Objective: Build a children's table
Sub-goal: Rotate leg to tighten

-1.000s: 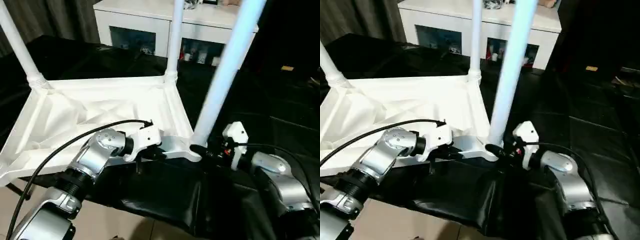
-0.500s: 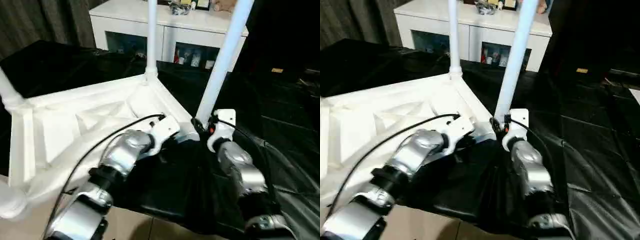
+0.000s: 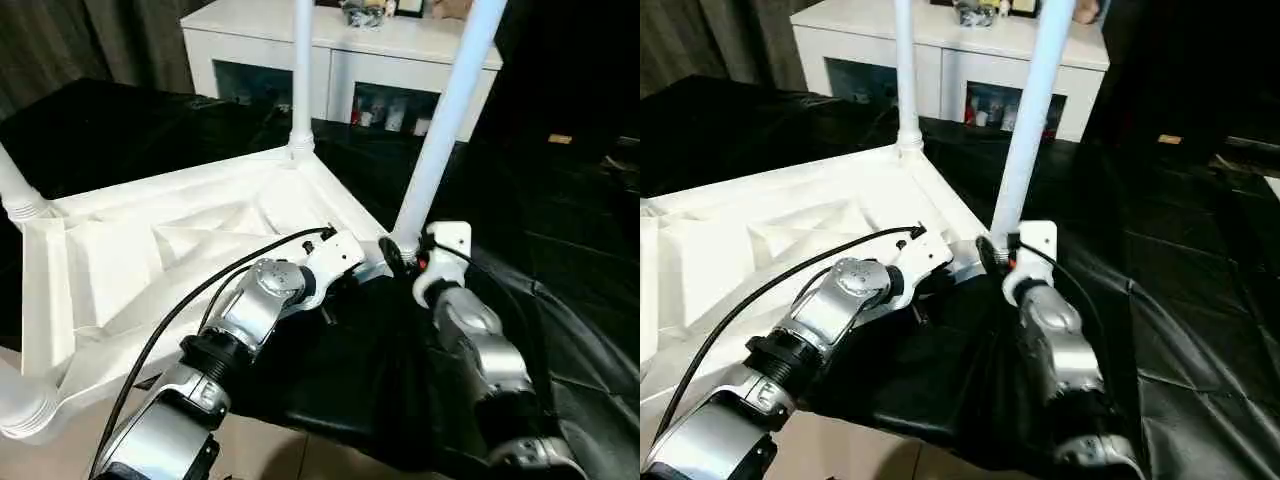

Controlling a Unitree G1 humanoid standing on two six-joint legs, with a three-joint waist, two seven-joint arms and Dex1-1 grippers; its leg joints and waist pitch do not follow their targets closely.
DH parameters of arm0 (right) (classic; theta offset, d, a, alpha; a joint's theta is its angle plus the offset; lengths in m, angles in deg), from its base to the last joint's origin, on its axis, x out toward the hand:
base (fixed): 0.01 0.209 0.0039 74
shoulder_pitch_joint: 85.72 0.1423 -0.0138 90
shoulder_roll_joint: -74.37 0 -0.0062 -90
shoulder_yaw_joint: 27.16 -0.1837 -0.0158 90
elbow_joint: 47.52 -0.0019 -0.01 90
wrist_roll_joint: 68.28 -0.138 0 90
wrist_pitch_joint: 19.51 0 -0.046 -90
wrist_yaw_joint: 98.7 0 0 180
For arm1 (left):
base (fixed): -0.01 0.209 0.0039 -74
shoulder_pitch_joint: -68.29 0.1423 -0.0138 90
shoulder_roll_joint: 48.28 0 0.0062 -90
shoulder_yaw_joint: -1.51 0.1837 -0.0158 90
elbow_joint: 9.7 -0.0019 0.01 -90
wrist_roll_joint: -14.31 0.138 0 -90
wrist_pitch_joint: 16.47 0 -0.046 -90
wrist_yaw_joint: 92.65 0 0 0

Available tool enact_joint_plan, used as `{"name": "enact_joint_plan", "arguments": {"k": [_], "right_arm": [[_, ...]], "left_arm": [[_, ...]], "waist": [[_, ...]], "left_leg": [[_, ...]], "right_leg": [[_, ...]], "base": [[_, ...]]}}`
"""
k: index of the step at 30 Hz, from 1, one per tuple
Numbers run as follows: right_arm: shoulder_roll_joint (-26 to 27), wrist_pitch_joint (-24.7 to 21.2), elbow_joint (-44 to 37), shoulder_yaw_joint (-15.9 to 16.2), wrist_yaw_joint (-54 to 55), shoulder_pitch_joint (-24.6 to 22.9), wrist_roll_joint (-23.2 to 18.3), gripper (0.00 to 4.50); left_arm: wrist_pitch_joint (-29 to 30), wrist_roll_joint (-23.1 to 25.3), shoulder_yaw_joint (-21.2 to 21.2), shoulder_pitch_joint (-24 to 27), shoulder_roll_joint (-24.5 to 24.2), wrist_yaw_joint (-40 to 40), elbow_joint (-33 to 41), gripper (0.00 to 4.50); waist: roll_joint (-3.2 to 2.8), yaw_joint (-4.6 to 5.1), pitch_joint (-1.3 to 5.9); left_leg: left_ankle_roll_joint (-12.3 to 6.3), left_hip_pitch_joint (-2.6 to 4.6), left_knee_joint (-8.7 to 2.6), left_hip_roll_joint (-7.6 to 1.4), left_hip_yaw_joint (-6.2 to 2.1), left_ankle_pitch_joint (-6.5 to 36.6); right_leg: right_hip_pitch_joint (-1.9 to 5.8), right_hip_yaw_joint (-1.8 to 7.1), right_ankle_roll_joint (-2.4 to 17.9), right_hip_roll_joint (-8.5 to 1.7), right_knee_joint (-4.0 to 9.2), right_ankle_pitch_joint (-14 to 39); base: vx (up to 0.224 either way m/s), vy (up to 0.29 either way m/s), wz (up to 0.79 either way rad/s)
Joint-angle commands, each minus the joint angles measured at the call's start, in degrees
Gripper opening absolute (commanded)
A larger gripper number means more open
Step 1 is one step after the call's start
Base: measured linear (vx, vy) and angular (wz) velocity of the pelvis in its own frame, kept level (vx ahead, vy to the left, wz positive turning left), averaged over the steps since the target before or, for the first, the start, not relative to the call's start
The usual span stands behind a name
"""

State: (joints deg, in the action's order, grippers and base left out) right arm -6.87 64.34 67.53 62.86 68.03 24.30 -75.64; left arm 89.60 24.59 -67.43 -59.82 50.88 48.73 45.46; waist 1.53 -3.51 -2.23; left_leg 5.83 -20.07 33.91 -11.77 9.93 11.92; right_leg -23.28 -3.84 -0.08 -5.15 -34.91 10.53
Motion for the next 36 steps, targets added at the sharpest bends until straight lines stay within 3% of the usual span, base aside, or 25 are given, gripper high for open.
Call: {"name": "enact_joint_plan", "arguments": {"k": [1,4,8,11,14,16,20,23,24,36], "right_arm": [[-2.8,-1.1,-2.8,0.6,-4.2,-1.1,0.7,3.72],[-7.0,-2.1,-5.4,1.8,-12.1,-3.2,-0.8,3.72],[-14.2,-2.4,-10.3,4.8,-26.3,-7.1,-3.9,3.72],[-15.6,-2.3,-11.0,4.8,-29.3,-7.5,-5.1,3.72],[-16.6,-4.5,-12.2,4.7,-34.2,-7.5,-7.9,3.72],[-17.2,-4.9,-11.7,5.8,-36.5,-6.9,-7.3,3.72],[-17.5,-4.7,-10.4,6.6,-36.8,-6.2,-6.5,3.72],[-17.5,-4.6,-9.5,6.9,-37.3,-5.7,-5.9,3.56],[-17.5,-4.8,-9.4,6.9,-37.6,-5.7,-6.1,3.46],[-15.9,-4.8,-10.2,6.0,-37.3,-6.5,-7.2,2.73]], "left_arm": [[-3.0,-0.1,0.0,0.9,-1.8,-1.5,1.5,0.0],[-7.0,-0.6,1.1,2.0,-4.3,-6.6,2.5,0.0],[-7.9,-2.5,4.0,4.9,-10.3,-18.1,7.2,0.0],[-7.4,-3.9,4.2,5.6,-11.7,-21.7,9.2,0.0],[-6.4,-5.7,4.2,6.2,-13.2,-25.4,11.3,0.0],[-7.3,-4.7,4.4,6.0,-13.8,-25.6,10.3,0.0],[-7.7,-4.7,4.5,6.2,-14.5,-26.3,10.5,0.0],[-7.3,-5.1,4.1,6.3,-14.4,-26.5,11.1,0.0],[-7.0,-5.2,4.1,6.4,-14.5,-26.6,11.5,0.0],[-6.3,-5.0,4.7,6.7,-15.3,-27.8,11.7,0.0]], "waist": [[0.48,-0.24,2.75],[0.62,-0.38,2.77],[0.2,-0.44,2.85],[0.08,-0.21,2.87],[0.07,-0.29,2.96],[0.11,-0.46,2.96],[0.43,-0.79,2.87],[0.34,-0.94,2.86],[0.53,-0.95,2.87],[0.23,-1.26,3.08]], "left_leg": [[-2.61,-0.67,-4.64,-0.9,-0.06,11.3],[-4.08,-0.96,-4.51,-0.92,-0.1,10.0],[-5.38,-0.77,-4.32,-1.32,-0.05,8.3],[-5.46,-0.63,-4.24,-1.36,0.07,7.4],[-5.94,-0.35,-4.15,-1.56,0.13,7.1],[-6.31,-0.27,-4.01,-1.47,0.25,6.5],[-5.35,-0.4,-4.1,-1.39,0.25,6.6],[-4.69,-0.25,-4.13,-1.39,0.25,7.2],[-4.68,-0.3,-4.1,-1.38,0.27,7.1],[-5.07,-0.26,-3.91,-1.31,0.25,5.2]], "right_leg": [[2.86,2.38,8.6,-2.58,4.92,14.9],[3.19,2.42,8.8,-2.72,4.8,14.1],[3.11,2.52,10.8,-2.71,4.22,9.7],[3.05,2.44,13.3,-2.6,3.75,6.6],[3.11,2.53,14.7,-2.63,3.39,4.4],[3.07,2.52,15.2,-2.57,3.31,3.2],[3.31,2.55,14.3,-2.83,3.49,5.8],[3.2,2.55,13.8,-2.79,3.6,7.2],[3.24,2.57,13.7,-2.79,3.59,7.2],[3.39,2.53,14.5,-2.68,3.09,3.4]], "base": [[0.0,0.0,0.0],[0.0,0.0,0.0],[0.0,0.0,0.0],[0.0,0.0,0.0],[0.0,0.0,0.0],[0.0,0.0,0.0],[0.0,0.0,0.0],[0.0,0.0,0.0],[0.0,0.0,0.0],[0.0,0.0,0.0]]}}
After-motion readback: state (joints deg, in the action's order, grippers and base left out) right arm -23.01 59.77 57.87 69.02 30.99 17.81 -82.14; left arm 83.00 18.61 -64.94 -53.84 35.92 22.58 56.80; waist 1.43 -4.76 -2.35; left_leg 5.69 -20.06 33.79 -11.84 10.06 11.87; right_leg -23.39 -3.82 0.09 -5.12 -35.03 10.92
